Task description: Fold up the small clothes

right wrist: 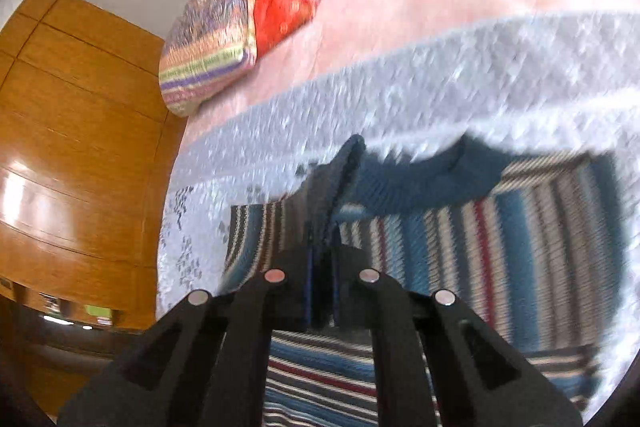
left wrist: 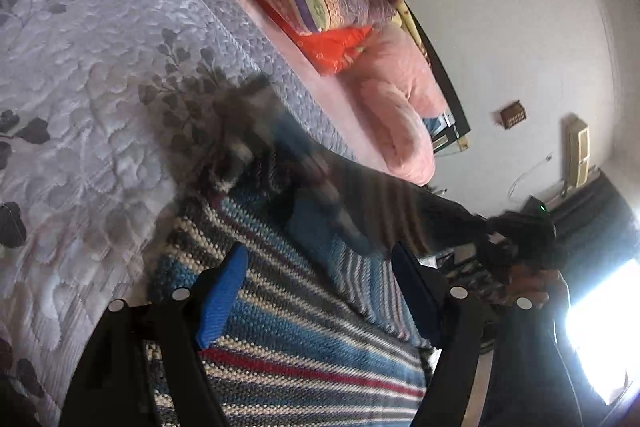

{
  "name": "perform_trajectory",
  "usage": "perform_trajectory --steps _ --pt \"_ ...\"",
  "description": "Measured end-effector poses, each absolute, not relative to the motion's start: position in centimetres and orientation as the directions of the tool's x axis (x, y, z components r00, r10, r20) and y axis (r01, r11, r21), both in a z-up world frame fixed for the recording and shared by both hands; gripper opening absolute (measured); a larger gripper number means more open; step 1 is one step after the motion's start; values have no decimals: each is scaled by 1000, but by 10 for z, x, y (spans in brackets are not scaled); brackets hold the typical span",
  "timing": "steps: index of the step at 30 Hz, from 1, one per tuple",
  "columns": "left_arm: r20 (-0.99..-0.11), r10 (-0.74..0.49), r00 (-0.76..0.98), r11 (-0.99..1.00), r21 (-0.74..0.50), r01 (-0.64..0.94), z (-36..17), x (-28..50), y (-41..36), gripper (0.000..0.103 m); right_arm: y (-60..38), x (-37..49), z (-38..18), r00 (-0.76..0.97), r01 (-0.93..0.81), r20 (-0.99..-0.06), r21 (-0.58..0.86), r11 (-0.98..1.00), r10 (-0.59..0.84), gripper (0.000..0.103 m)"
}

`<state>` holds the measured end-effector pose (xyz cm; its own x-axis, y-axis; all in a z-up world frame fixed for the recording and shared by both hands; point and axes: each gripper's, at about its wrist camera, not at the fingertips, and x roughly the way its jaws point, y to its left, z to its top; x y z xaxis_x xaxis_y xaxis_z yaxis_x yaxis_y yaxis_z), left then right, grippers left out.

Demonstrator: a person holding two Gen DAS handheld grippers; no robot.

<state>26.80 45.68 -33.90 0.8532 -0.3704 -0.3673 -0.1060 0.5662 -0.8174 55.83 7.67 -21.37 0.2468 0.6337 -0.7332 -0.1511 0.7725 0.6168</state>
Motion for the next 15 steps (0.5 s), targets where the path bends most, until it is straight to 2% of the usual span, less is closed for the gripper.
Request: perform_trajectory --steps 3,6,15 --pt "-350 -367 862 552 -828 -101 -334 270 464 74 44 561 -201 292 -153 -746 581 799 599 5" --pt "-340 -381 860 536 -839 -94 -333 278 468 74 12 556 -212 308 -129 -756 568 813 577 5" --pt "-368 -471 802 542 -838 -67 -338 325 468 74 -39 541 -315 248 -19 -799 562 827 548 5"
